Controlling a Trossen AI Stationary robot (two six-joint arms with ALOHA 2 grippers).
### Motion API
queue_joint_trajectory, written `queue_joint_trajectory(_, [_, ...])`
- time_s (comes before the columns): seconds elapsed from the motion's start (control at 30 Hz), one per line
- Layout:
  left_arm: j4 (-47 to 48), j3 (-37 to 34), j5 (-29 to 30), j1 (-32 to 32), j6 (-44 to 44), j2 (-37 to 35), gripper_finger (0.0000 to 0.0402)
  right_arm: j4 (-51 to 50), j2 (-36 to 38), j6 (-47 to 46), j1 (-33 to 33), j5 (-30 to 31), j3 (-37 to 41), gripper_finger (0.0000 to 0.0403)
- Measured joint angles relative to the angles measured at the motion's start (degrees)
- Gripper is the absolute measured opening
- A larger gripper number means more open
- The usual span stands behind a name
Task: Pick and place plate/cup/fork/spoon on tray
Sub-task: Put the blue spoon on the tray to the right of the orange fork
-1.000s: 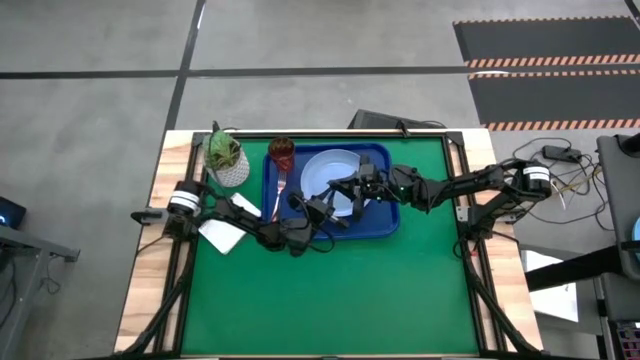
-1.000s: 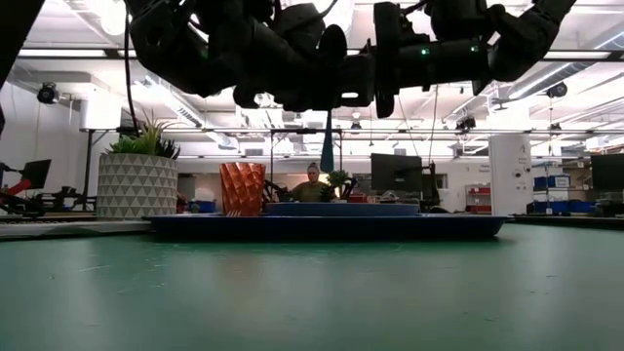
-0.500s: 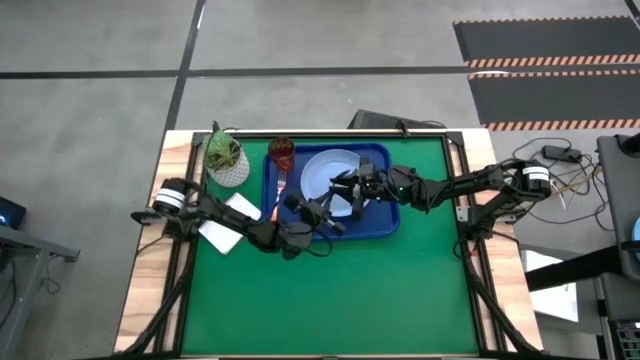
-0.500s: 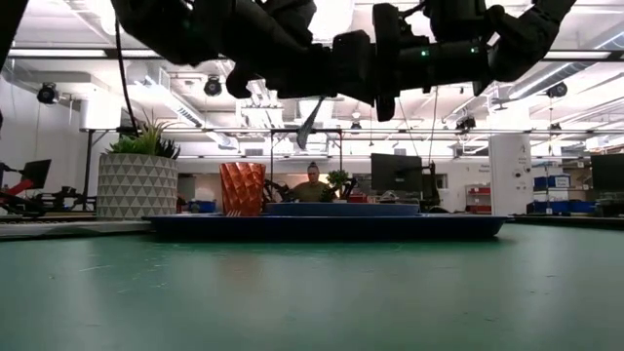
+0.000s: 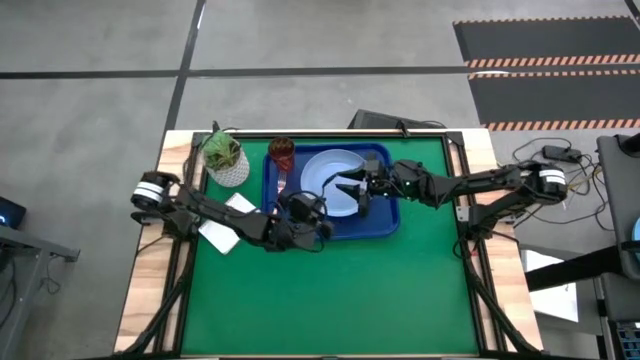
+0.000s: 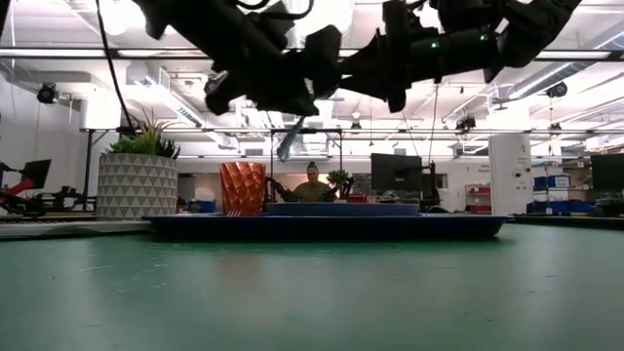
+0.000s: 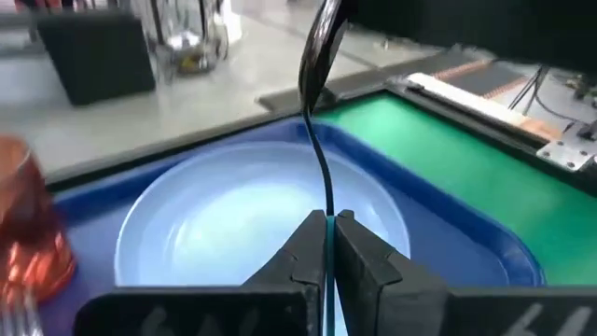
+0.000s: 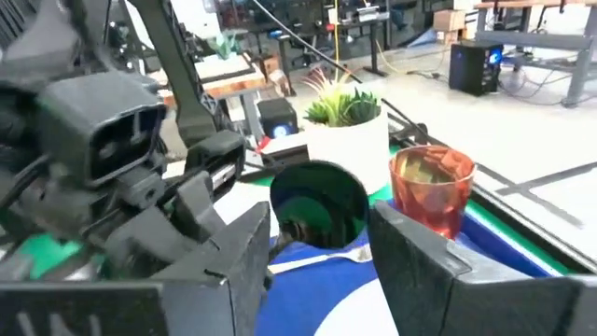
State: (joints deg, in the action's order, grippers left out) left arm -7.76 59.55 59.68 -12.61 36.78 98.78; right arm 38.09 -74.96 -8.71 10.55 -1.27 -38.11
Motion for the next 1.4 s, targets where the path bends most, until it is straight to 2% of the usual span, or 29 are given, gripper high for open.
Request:
queue_joint_trajectory(0.3, [31.46, -0.62, -5.06, 0.79, 28.50, -5.20, 0.0000, -14.08, 8.48, 3.03, 1.89, 1.04, 0.00, 0.0171])
queue_joint_trajectory(0.4, [36.04, -2.65, -6.73, 1.11, 36.41, -4.90, 0.0000, -18.94, 11.75, 3.96, 2.32, 2.47, 0.00, 0.0171])
queue_joint_trajectory(0.57, [34.09, -7.46, -8.49, 2.95, 42.01, -3.79, 0.0000, -25.21, 16.50, 4.94, 2.62, 3.44, 0.00, 0.0171])
queue_joint_trajectory(0.7, [32.33, -10.12, -8.74, 5.33, 45.80, -3.78, 0.0000, -25.96, 18.62, 4.97, 2.62, 3.47, 0.49, 0.0171])
queue_joint_trajectory(1.1, [22.48, -11.67, -10.31, 9.15, 40.71, -3.58, 0.0000, -25.94, 18.30, 5.97, 2.62, 4.45, 0.94, 0.0171])
queue_joint_trajectory(1.3, [12.05, -15.40, -11.06, 10.63, 40.80, -3.30, 0.0000, -25.86, 18.30, 6.46, 2.62, 4.45, 0.94, 0.0171])
queue_joint_trajectory(1.4, [9.78, -17.35, -12.19, 11.17, 40.80, -3.30, 0.0000, -25.91, 18.30, 6.50, 2.62, 4.45, 0.94, 0.0171])
